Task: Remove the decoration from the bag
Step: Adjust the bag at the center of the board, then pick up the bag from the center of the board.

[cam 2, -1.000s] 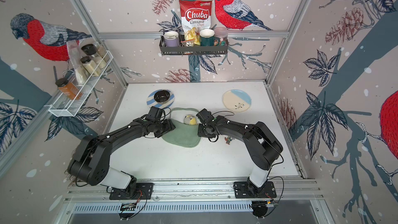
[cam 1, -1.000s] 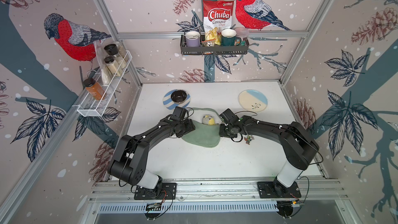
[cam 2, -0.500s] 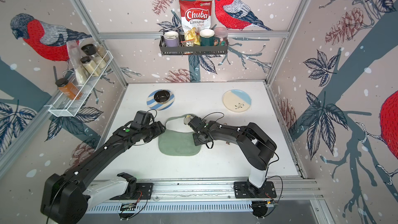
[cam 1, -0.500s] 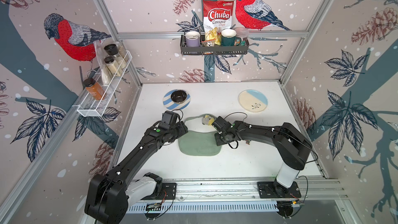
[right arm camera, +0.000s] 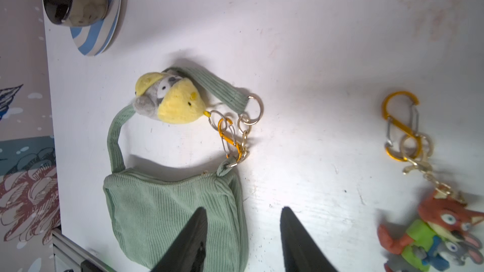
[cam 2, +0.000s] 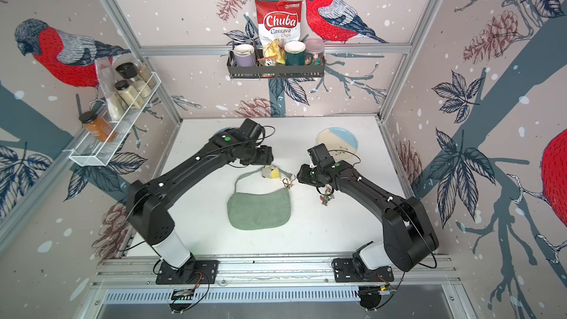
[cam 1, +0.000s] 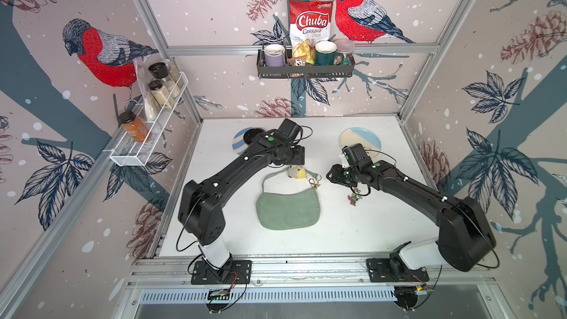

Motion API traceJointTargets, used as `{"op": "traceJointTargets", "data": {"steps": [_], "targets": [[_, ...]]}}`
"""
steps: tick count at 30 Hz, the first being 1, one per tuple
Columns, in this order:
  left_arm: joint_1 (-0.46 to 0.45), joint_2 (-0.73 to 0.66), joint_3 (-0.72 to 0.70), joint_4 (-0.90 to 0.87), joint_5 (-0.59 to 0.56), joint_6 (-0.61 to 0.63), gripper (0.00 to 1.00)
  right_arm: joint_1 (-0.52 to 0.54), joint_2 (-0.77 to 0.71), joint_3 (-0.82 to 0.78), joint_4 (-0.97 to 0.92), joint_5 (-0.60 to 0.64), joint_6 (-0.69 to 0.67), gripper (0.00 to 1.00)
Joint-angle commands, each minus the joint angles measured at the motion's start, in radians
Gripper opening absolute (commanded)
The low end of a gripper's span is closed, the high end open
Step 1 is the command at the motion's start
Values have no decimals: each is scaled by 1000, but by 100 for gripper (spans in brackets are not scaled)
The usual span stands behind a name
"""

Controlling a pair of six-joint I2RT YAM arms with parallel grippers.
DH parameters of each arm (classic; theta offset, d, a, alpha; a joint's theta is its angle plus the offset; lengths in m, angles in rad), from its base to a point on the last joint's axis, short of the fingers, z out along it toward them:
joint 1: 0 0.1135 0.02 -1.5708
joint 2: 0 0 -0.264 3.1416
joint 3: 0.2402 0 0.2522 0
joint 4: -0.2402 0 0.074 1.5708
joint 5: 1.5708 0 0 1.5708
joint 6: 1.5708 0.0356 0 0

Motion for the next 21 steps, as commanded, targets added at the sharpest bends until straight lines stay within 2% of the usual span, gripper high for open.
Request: {"op": "traceJointTargets", "data": {"steps": [1,7,16,21], "targets": [[-41,97,67,-91,50,54,70,-28,-7,-33,44,27,72,44],[-137,295,257,-211,59,125,70,-96,-12,-119,127,-19,121,41],[-175,438,297,-245,65,195,68,-122,-40,-166,146,-31,118,40],[-176,479,287,-214,94,224,59,-122,-47,-188,163,-37,122,39]]}}
